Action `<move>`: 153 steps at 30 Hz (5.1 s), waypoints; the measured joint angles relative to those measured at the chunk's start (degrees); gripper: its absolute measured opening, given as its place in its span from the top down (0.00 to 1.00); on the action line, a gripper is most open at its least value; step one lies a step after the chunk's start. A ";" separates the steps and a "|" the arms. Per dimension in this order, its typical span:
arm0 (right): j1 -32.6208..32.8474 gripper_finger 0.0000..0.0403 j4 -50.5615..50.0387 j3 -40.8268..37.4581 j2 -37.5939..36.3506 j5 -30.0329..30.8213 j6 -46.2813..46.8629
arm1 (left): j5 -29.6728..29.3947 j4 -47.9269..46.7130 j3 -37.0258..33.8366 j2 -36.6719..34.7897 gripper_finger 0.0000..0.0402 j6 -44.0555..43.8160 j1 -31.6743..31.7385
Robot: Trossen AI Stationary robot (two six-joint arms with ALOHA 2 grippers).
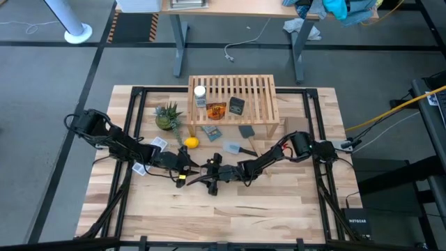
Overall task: Shelf spices
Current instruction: Put the brown seasoning bottle on the shelf
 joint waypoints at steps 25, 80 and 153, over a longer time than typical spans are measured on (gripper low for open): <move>2.07 0.54 -7.10 0.00 -4.84 2.37 -2.28 | -6.11 -9.01 -0.18 -0.31 0.66 0.07 -0.04; 12.07 0.54 -107.17 -15.00 -69.80 54.73 32.82 | -7.37 -2.20 -0.66 -0.11 0.66 6.85 -1.88; -37.44 0.31 -4.36 -41.44 -65.30 -23.29 -18.67 | -6.27 0.50 -0.57 -0.20 0.66 6.40 -2.97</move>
